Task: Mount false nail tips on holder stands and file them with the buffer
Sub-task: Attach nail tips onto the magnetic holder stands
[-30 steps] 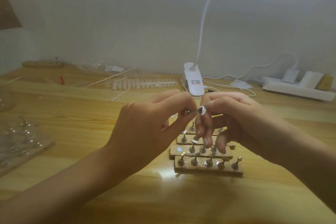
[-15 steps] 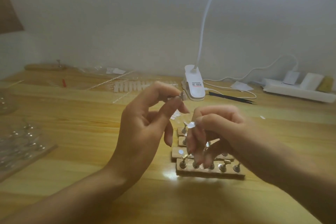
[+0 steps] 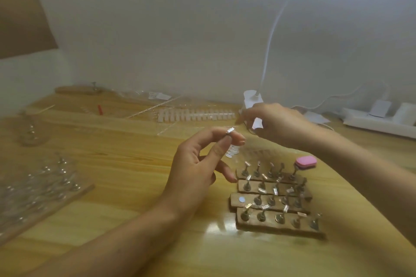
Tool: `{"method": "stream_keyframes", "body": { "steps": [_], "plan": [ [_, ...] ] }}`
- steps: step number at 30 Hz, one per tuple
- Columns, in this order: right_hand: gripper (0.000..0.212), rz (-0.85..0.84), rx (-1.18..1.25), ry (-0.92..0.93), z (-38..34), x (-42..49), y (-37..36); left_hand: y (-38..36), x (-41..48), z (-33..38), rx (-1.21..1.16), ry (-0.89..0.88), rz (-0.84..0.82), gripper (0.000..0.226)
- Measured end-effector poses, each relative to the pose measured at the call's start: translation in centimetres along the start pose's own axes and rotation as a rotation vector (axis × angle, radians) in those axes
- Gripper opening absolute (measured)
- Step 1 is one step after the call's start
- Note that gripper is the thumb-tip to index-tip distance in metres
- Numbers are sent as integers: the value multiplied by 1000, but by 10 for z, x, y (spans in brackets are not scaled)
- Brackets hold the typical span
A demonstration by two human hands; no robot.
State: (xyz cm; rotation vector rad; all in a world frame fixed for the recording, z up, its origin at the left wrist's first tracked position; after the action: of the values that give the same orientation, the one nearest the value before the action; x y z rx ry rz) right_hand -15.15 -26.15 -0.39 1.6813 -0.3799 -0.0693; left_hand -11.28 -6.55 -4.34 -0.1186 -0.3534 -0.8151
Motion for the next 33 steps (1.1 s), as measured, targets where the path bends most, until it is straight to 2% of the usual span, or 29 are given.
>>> {"method": "stream_keyframes", "body": {
  "steps": [1, 2, 4, 5, 6, 7, 19, 22, 25, 30, 33],
  "plan": [
    [35, 43, 55, 24, 1, -4, 3, 1, 1, -2, -1, 24, 3, 15],
    [35, 119, 167, 53, 0, -9, 5, 1, 2, -4, -5, 46, 3, 16],
    [17, 280, 525, 185, -10, -24, 15, 2, 3, -6, -15, 70, -12, 17],
    [10, 295, 714, 257, -18, -33, 20, 1, 3, -6, -19, 75, -21, 17],
    [12, 281, 843, 313, -26, -42, 22, 1, 3, -6, -20, 77, -28, 17],
    [15, 264, 886, 350, -34, -49, 22, 1, 3, -6, -19, 75, -34, 17],
    [9, 318, 882, 282, -43, -64, 7, 3, 5, -6, 14, 53, -83, 18],
    [19, 246, 867, 309, -41, -62, 10, 2, 6, -6, 5, 53, -96, 20],
    [24, 160, 952, 335, -35, -61, 13, 1, 7, -6, 15, 52, -146, 21],
    [11, 132, 934, 377, -35, -57, 14, 3, 8, -6, 32, 50, -240, 21],
    [10, 131, 794, 412, -35, -55, 20, 4, 10, -6, 50, 52, -283, 24]
  ]
}}
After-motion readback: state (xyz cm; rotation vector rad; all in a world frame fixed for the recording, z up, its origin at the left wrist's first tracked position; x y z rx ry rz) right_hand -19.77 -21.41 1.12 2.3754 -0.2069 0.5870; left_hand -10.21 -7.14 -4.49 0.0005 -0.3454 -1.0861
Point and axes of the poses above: each hand's wrist, its own x-axis towards the middle knuckle, its own y-axis out of the back of the hand, z = x × y, the point moved 3 cm from there along x, towards the middle knuckle, and after that the axes turned 6 degrees about x, right-handed, at the moved point
